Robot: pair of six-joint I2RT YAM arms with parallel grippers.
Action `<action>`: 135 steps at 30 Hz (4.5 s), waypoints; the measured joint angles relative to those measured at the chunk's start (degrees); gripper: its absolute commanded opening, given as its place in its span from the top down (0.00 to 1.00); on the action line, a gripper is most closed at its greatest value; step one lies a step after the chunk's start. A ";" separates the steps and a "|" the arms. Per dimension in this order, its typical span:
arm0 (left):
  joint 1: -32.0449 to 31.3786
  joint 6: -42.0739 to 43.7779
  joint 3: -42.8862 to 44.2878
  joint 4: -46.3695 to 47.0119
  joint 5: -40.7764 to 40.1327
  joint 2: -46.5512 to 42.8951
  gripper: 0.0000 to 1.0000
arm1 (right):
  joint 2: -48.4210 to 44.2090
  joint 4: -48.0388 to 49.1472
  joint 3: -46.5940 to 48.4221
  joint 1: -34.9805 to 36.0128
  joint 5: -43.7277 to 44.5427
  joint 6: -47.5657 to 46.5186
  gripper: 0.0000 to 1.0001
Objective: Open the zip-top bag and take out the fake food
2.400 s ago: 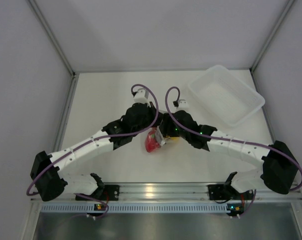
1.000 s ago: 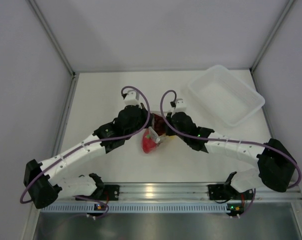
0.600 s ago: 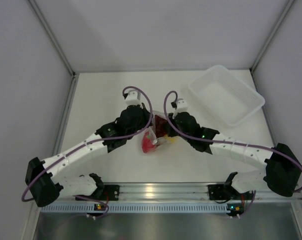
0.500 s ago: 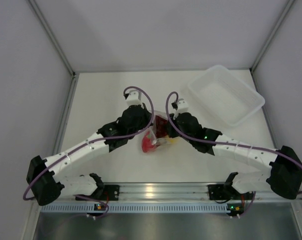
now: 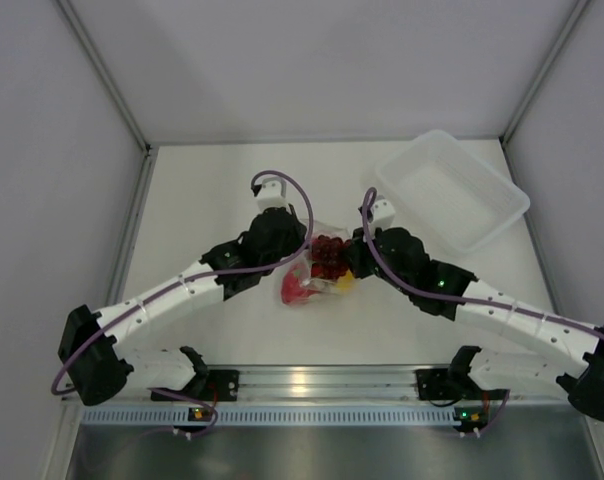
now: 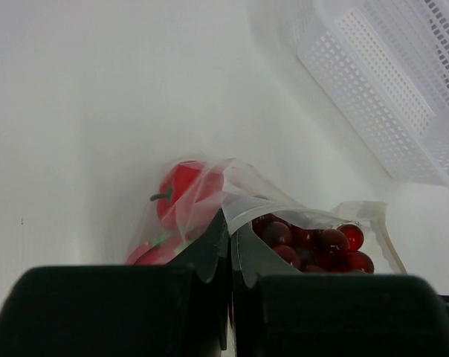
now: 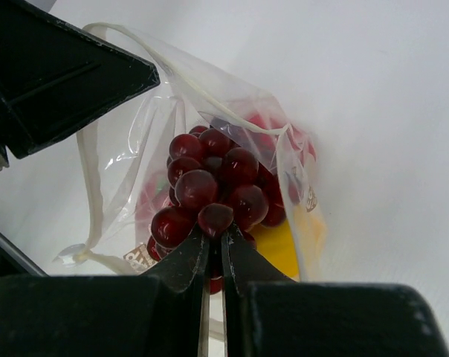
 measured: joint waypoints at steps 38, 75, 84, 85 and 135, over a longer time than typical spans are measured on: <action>0.00 -0.87 1.40 0.44 0.92 4.26 1.00 | -5.66 -16.06 19.28 -3.17 -0.74 -6.69 1.00; 0.37 0.42 1.40 0.44 3.85 4.24 1.00 | 22.25 -13.73 24.74 -47.43 -8.90 -5.18 1.00; 0.37 0.44 1.40 0.44 5.90 4.24 1.00 | 34.36 -11.32 33.55 -49.40 -5.57 -5.11 1.00; 0.37 0.44 1.40 0.44 6.05 4.24 1.00 | 35.87 -11.28 34.75 -49.70 -5.42 -5.11 1.00; 0.31 -13.09 4.85 4.87 9.35 5.33 1.00 | -6.21 -5.22 0.15 -22.84 -24.00 7.78 0.57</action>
